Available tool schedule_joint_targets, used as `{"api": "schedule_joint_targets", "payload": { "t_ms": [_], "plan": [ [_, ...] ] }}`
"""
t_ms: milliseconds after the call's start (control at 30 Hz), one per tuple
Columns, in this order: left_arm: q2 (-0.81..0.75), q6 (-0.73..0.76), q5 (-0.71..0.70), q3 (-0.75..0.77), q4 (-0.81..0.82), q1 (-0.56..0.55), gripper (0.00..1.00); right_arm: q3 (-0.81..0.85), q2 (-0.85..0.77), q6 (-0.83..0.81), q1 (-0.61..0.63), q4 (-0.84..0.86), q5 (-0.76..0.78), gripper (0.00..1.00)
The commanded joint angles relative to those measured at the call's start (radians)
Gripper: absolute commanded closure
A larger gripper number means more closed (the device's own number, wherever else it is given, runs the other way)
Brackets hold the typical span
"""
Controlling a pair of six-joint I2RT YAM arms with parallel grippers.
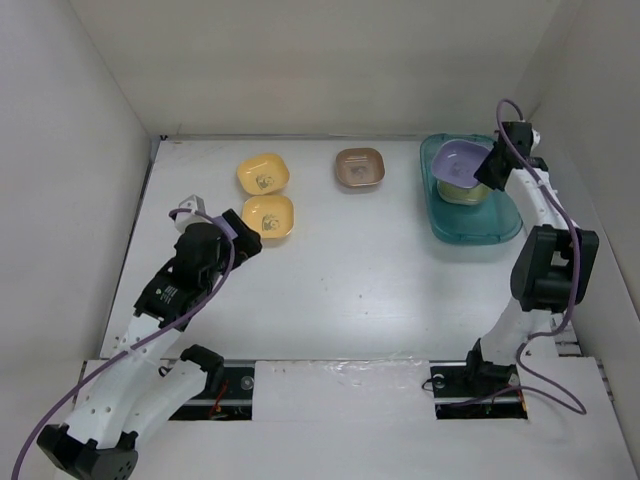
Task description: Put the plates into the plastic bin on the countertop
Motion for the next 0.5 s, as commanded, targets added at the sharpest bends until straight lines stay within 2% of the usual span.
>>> {"api": "schedule_joint_targets", "payload": {
  "t_ms": [0, 133, 333, 367, 400, 433, 467],
  "plan": [
    [-0.004, 0.027, 0.030, 0.011, 0.049, -0.004, 0.00, 0.051, 0.037, -0.047, -0.068, 0.008, -0.079, 1.00],
    [0.015, 0.037, 0.039, 0.011, 0.049, -0.004, 0.00, 0.065, 0.103, -0.057, -0.108, 0.007, -0.157, 1.00],
    [0.034, 0.037, 0.048, 0.011, 0.058, -0.004, 0.00, 0.075, 0.136, -0.036, -0.099, 0.047, -0.145, 0.98],
    [0.034, 0.037, 0.048, 0.011, 0.058, -0.004, 0.00, 0.099, 0.136, -0.027, -0.099, 0.047, -0.154, 0.88],
    [0.023, 0.046, 0.062, 0.011, 0.067, -0.004, 0.00, 0.108, 0.145, -0.027, -0.099, 0.038, -0.155, 0.73],
    [0.023, 0.046, 0.062, 0.011, 0.067, -0.004, 0.00, 0.108, 0.145, -0.027, -0.099, 0.037, -0.164, 0.50],
    [0.023, 0.046, 0.062, 0.002, 0.067, -0.004, 0.00, 0.120, 0.136, -0.027, -0.099, 0.025, -0.149, 0.16]
  ]
}}
